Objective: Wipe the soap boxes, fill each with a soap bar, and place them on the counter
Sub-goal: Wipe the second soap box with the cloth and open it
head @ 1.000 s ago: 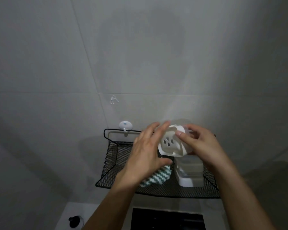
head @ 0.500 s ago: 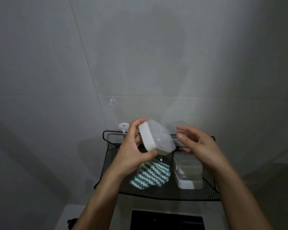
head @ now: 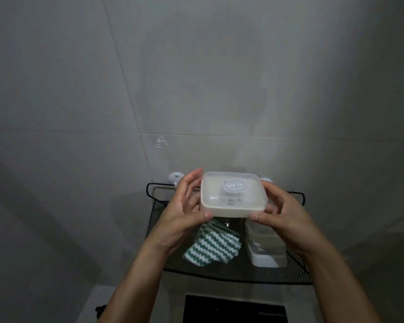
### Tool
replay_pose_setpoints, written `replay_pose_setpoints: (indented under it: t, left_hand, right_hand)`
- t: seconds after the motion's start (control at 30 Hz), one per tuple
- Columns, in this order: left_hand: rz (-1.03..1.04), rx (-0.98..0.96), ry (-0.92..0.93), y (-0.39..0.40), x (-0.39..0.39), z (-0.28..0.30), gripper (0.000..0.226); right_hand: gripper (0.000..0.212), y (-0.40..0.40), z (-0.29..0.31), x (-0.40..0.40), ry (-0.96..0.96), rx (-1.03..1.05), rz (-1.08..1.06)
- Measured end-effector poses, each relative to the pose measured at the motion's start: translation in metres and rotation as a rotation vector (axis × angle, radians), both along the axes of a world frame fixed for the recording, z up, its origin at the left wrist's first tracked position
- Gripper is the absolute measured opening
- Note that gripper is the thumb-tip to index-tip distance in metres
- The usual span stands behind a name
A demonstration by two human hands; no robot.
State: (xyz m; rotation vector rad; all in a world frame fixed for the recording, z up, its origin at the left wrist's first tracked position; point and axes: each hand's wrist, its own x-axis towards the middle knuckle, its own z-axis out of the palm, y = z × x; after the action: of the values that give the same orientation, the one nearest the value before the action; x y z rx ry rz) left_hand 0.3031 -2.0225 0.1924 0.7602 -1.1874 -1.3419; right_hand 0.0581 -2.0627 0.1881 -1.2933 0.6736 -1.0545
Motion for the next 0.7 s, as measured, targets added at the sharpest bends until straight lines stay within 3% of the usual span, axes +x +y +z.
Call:
replay_pose_setpoints:
  t: [0.37,0.53,0.7]
  left_hand:
    - [0.234,0.046,-0.215,-0.009,0.004,0.016,0.047]
    - [0.413,0.159,-0.204,-0.016,-0.006,0.029,0.06]
    - [0.493,0.175,-0.262,-0.021,-0.005,0.029,0.044]
  right_hand:
    - [0.089,0.001,-0.004,-0.003,-0.019,0.027,0.013]
    - [0.092,0.002,-0.004,0.0,-0.004,0.027,0.078]
    - [0.09,0.005,-0.002,0.001,-0.003,0.032,0.113]
